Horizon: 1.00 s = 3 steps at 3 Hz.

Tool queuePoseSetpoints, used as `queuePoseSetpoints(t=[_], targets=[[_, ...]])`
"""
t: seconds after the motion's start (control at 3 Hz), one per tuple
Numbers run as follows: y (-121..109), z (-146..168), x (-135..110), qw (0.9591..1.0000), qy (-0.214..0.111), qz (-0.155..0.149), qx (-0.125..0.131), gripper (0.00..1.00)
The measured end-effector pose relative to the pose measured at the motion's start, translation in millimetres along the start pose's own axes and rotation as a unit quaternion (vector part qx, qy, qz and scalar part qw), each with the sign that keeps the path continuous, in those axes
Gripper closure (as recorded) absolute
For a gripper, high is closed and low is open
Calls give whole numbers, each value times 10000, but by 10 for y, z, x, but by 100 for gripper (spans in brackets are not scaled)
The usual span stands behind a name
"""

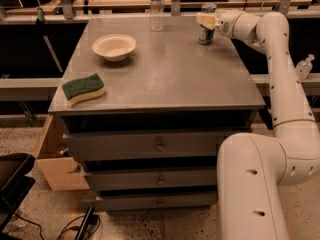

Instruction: Move redbull can near sponge

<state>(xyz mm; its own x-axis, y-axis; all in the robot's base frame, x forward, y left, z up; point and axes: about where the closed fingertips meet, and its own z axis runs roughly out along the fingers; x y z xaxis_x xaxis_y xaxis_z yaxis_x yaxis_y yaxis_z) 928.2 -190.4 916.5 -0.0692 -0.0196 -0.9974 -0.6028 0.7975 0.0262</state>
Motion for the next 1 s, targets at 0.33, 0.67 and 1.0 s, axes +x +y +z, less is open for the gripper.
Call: queuePoseSetpoints(t=[0.33,0.67,1.0], targets=[[46,14,-17,10000,-8,1,-65,100],[325,-37,-227,9985,-147,20,-533,100],[619,-254,-470,9946,-111,40,-1029,100]])
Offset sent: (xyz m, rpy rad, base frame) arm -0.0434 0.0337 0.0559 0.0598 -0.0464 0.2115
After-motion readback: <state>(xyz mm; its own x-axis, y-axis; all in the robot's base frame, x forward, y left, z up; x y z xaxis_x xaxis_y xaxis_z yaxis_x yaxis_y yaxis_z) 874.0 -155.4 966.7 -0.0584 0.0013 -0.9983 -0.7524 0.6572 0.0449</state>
